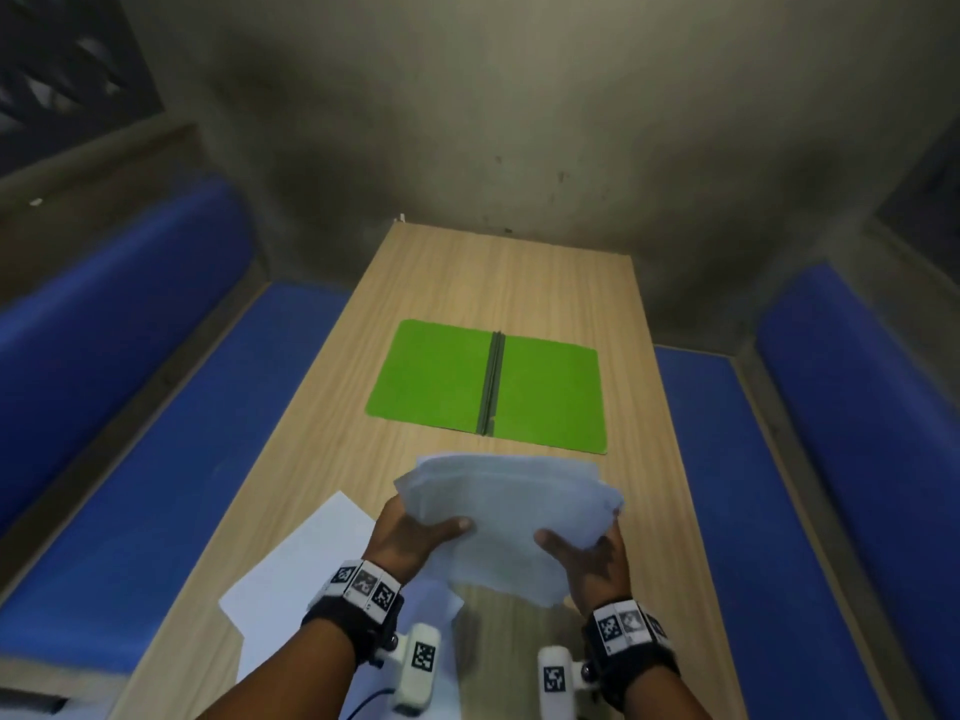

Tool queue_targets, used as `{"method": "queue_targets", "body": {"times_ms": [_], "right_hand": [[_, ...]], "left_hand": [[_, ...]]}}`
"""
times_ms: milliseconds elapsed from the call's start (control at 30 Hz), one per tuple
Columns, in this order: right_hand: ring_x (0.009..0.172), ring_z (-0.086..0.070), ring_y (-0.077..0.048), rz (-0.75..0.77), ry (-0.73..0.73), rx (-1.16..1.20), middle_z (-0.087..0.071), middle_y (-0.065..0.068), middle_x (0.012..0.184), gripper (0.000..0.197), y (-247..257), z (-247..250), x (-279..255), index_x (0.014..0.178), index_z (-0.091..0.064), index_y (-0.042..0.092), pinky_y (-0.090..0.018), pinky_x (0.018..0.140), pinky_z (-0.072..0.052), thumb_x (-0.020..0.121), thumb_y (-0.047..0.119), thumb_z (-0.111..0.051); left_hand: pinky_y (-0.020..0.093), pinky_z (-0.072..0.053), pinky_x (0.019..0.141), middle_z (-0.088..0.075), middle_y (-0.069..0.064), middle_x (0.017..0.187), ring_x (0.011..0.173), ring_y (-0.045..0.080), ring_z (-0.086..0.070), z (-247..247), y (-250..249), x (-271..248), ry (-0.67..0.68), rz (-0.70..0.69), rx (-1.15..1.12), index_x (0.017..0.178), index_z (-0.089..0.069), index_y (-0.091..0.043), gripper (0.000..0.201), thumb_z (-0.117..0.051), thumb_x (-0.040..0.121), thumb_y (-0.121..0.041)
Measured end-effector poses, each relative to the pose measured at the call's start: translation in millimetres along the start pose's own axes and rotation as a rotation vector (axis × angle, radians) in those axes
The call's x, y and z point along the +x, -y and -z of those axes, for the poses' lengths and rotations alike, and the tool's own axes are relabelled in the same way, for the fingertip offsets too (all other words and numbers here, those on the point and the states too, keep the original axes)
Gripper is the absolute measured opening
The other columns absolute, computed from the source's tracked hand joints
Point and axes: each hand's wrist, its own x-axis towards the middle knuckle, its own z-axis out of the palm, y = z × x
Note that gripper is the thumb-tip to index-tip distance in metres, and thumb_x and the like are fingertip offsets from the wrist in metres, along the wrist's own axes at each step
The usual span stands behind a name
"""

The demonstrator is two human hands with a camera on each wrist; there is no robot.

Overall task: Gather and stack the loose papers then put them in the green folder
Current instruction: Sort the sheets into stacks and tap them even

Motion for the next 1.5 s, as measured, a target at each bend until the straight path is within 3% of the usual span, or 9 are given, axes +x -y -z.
{"method": "queue_targets", "body": {"times_ms": [133, 333, 500, 700, 900, 1000, 1100, 1333, 1500], "right_hand": [[0.069, -0.068, 0.005, -0.003, -0.052, -0.063, -0.074, 0.011, 0.078, 0.034, 16.7, 1.7, 0.3, 0.089, -0.067, 0.022, -0.025, 0.067, -0.055, 0.063, 0.021, -0.089], [0.101, -0.064, -0.023, 0.013, -0.115, -0.198, -0.068, 0.0, 0.109, 0.081, 6.4, 24.4, -8.8, 0.122, -0.058, 0.02, -0.04, 0.092, -0.051, 0.052, 0.044, -0.091], [0.103, -0.066, -0.02, 0.117, -0.166, 0.11, -0.068, -0.002, 0.112, 0.077, 8.1, 33.8, -17.2, 0.112, -0.057, 0.028, -0.043, 0.088, -0.053, 0.047, 0.053, -0.089], [0.086, -0.061, -0.019, 0.214, -0.36, 0.196, -0.065, -0.002, 0.092, 0.068, 44.8, 20.3, -20.0, 0.093, -0.061, 0.022, -0.04, 0.081, -0.05, 0.059, 0.081, -0.06], [0.094, -0.063, -0.019, 0.135, -0.493, 0.038, -0.067, 0.002, 0.099, 0.05, 47.7, 5.4, -24.6, 0.1, -0.06, 0.021, -0.036, 0.086, -0.052, 0.073, 0.064, -0.065], [0.076, -0.061, -0.019, 0.236, -0.499, 0.066, -0.062, 0.005, 0.077, 0.059, 51.1, 6.8, -31.7, 0.082, -0.057, 0.021, -0.037, 0.071, -0.053, 0.067, 0.078, -0.057], [0.06, -0.046, -0.015, 0.348, -0.518, 0.151, -0.047, 0.002, 0.062, 0.061, 57.5, 7.6, -35.9, 0.07, -0.049, 0.007, -0.028, 0.058, -0.041, 0.074, 0.067, -0.058], [0.074, -0.059, -0.023, 0.221, -0.575, 0.054, -0.062, -0.002, 0.074, 0.028, 39.2, 16.5, -26.2, 0.073, -0.058, 0.017, -0.045, 0.071, -0.052, 0.082, 0.043, -0.054], [0.072, -0.061, -0.018, 0.268, -0.502, 0.042, -0.062, 0.0, 0.075, 0.038, 37.8, 13.1, -32.2, 0.077, -0.057, 0.021, -0.039, 0.065, -0.053, 0.077, 0.059, -0.056]], "left_hand": [[0.021, -0.055, 0.074, -0.078, -0.017, 0.092, 0.087, -0.001, -0.072, -6.6, -12.6, 5.3, -0.02, -0.038, -0.002, 0.099, -0.07, -0.03, 0.045, -0.094, 0.062, -0.025], [0.032, -0.06, 0.077, -0.08, -0.003, 0.098, 0.097, 0.02, -0.075, -14.4, -9.9, -9.8, 0.055, -0.036, -0.108, 0.104, -0.073, -0.018, 0.047, -0.094, 0.062, -0.014], [0.03, -0.054, 0.078, -0.075, -0.006, 0.094, 0.087, 0.015, -0.067, -22.0, -20.7, -14.1, -0.059, -0.218, -0.15, 0.099, -0.068, -0.02, 0.051, -0.084, 0.064, -0.054], [0.027, -0.036, 0.064, -0.047, -0.007, 0.065, 0.065, 0.011, -0.042, -45.1, -53.6, -10.9, -0.289, -0.324, -0.052, 0.071, -0.05, -0.01, 0.056, -0.058, 0.079, -0.065], [0.016, -0.035, 0.055, -0.047, -0.005, 0.063, 0.059, 0.008, -0.039, -53.3, -50.7, -18.5, -0.392, -0.291, -0.021, 0.07, -0.048, -0.009, 0.061, -0.061, 0.072, -0.069], [0.017, -0.031, 0.054, -0.039, -0.006, 0.062, 0.057, 0.008, -0.033, -52.5, -56.4, -19.8, -0.387, -0.274, -0.028, 0.065, -0.041, -0.014, 0.06, -0.057, 0.073, -0.071], [0.021, -0.029, 0.053, -0.035, -0.005, 0.06, 0.055, 0.009, -0.03, -54.4, -58.8, -18.6, -0.396, -0.246, -0.018, 0.063, -0.037, -0.016, 0.058, -0.059, 0.073, -0.068], [0.024, -0.042, 0.07, -0.063, 0.002, 0.077, 0.07, 0.008, -0.054, -46.7, -44.1, -15.9, -0.356, -0.256, -0.066, 0.074, -0.058, -0.016, 0.016, -0.063, 0.088, -0.018], [0.01, -0.043, 0.07, -0.066, -0.01, 0.079, 0.075, 0.001, -0.059, -48.5, -36.7, -23.5, -0.276, -0.292, -0.081, 0.081, -0.062, -0.019, 0.026, -0.064, 0.082, -0.045]]}}
